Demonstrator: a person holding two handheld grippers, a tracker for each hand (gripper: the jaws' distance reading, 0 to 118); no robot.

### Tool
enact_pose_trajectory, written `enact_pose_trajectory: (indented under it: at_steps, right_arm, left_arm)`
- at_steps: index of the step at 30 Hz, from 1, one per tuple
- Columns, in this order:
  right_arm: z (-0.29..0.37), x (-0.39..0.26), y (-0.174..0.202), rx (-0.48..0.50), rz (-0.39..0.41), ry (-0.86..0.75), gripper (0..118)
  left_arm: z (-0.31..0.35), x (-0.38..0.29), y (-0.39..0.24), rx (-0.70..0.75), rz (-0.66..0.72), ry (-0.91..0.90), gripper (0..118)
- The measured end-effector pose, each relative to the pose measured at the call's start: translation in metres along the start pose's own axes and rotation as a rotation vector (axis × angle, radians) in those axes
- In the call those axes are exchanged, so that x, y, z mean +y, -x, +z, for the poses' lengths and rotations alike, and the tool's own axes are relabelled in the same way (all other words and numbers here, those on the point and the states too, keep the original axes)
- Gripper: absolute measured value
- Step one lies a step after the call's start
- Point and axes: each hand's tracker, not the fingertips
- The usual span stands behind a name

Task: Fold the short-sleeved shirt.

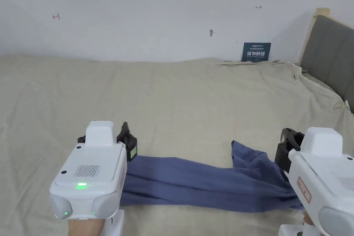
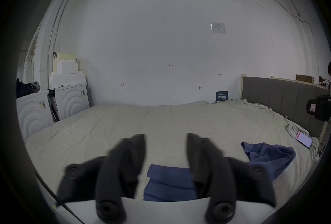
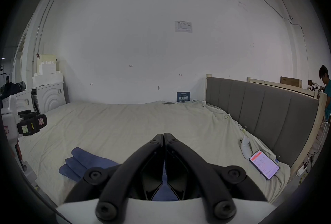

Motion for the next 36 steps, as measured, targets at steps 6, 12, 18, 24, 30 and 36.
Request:
enact_pose_trajectory:
  at_steps: [6, 12, 18, 24, 30, 36]
  right_arm:
    - [0.008, -0.005, 0.001, -0.001, -0.002, 0.008, 0]
    - [0.013, -0.011, 0.001, 0.0, -0.001, 0.018, 0]
    - [0.013, -0.011, 0.001, -0.006, 0.01, 0.031, 0]
    - [0.0, -0.003, -0.001, -0.024, 0.039, 0.097, 0]
    - [-0.041, 0.019, -0.016, 0.026, 0.019, 0.235, 89]
    - [-0.117, 0.045, -0.028, 0.035, 0.065, 0.431, 105]
  left_arm:
    - [0.004, 0.0, 0.003, -0.008, 0.024, 0.009, 0]
    - [0.009, -0.001, 0.002, -0.001, 0.021, 0.006, 0]
    - [0.012, -0.004, 0.001, -0.007, 0.012, 0.014, 0]
    - [0.011, -0.005, 0.002, -0.011, 0.029, 0.016, 0]
    - [0.009, -0.007, 0.003, -0.019, 0.034, 0.025, 0]
    - [0.002, -0.01, 0.004, -0.02, 0.043, 0.038, 0]
